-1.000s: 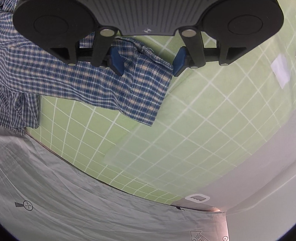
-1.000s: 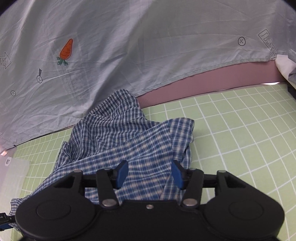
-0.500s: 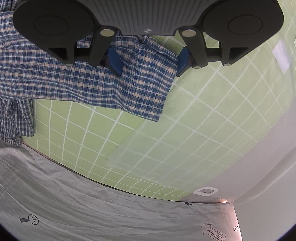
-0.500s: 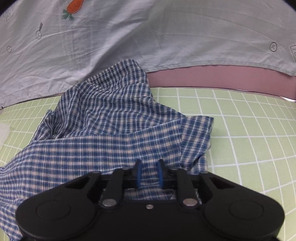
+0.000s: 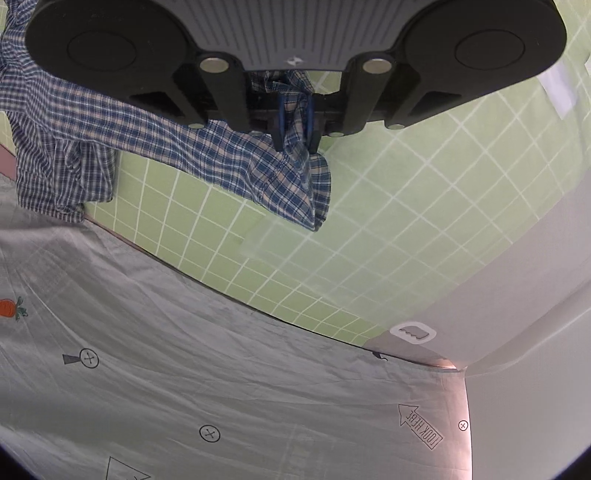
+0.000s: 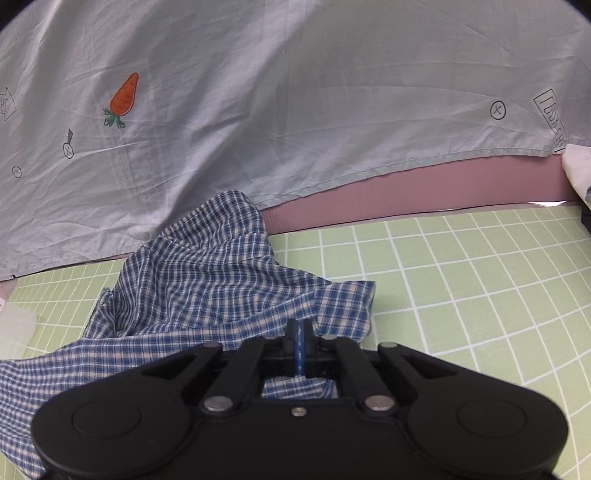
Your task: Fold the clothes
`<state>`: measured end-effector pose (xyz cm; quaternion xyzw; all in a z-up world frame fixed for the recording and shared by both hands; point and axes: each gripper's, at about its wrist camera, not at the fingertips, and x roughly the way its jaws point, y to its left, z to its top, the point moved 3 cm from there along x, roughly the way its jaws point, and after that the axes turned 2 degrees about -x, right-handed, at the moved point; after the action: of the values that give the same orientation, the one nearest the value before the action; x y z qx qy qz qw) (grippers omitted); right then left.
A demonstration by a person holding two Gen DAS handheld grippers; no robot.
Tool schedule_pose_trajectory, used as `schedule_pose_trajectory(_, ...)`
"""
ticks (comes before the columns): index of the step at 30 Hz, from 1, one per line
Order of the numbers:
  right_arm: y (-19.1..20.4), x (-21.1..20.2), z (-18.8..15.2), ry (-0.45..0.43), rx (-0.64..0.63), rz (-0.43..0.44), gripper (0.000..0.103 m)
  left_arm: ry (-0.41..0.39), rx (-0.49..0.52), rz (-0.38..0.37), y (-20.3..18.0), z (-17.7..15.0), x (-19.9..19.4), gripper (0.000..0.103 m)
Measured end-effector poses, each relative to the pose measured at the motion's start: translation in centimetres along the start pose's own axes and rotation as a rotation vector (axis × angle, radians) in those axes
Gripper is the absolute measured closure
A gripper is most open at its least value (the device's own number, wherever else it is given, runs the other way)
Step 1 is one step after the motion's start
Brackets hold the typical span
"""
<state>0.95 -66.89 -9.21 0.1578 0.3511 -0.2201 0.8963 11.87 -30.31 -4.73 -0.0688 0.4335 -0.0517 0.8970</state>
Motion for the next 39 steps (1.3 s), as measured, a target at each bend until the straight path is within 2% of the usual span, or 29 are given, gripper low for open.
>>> schedule_pose_trajectory(2,0.2,0.8,-0.2,0.013,-0.01,-0.018,0.066,0.006,-0.013,-0.003,0.0,0.0,0.2,0.091)
schedule_pose_trajectory(7,0.5,2.6,-0.7,0.043,-0.031,-0.05,0.061,0.027,-0.026,0.01,0.3,-0.7,0.6,0.091)
schedule_pose_trajectory(9,0.6,3.5,-0.8,0.063,-0.044,-0.06,0.055,0.033,-0.023,0.012,0.4,-1.0,0.6,0.091)
schedule_pose_trajectory(12,0.7,4.4,-1.1,0.079,-0.059,-0.057,0.055,0.036,-0.033,0.007,0.5,-1.0,0.8,0.091)
schedule_pose_trajectory(13,0.8,4.6,-1.1,0.078,-0.067,-0.055,0.056,0.033,-0.031,0.006,0.5,-1.0,0.7,0.091)
schedule_pose_trajectory(14,0.9,4.7,-1.1,0.073,-0.077,-0.055,0.063,0.03,-0.029,0.005,0.4,-1.0,0.6,0.091)
schedule_pose_trajectory(15,0.9,4.7,-1.0,0.069,-0.09,-0.059,0.077,0.027,-0.025,0.005,0.3,-1.0,0.6,0.091)
schedule_pose_trajectory(17,0.7,4.7,-0.8,0.065,-0.087,-0.043,0.092,0.02,-0.019,0.002,0.1,-0.9,0.4,0.091)
schedule_pose_trajectory(19,0.5,4.4,-0.6,0.057,-0.081,-0.027,0.1,0.016,-0.019,-0.002,0.0,-0.8,0.3,0.091)
schedule_pose_trajectory(25,0.2,1.4,0.3,-0.036,-0.038,-0.019,0.102,-0.01,-0.037,-0.024,0.0,-0.1,-1.3,0.091)
schedule_pose_trajectory(32,-0.8,-3.1,3.4,-0.181,0.042,0.033,0.102,-0.071,-0.064,-0.105,-0.3,1.9,-5.4,0.092)
schedule_pose_trajectory(37,-0.2,-2.5,5.0,-0.205,0.05,0.082,0.102,-0.139,-0.101,-0.134,-0.3,3.8,-7.8,0.092)
schedule_pose_trajectory(39,0.2,-1.8,5.2,-0.202,0.044,0.097,0.102,-0.148,-0.105,-0.123,0.1,4.1,-7.3,0.092)
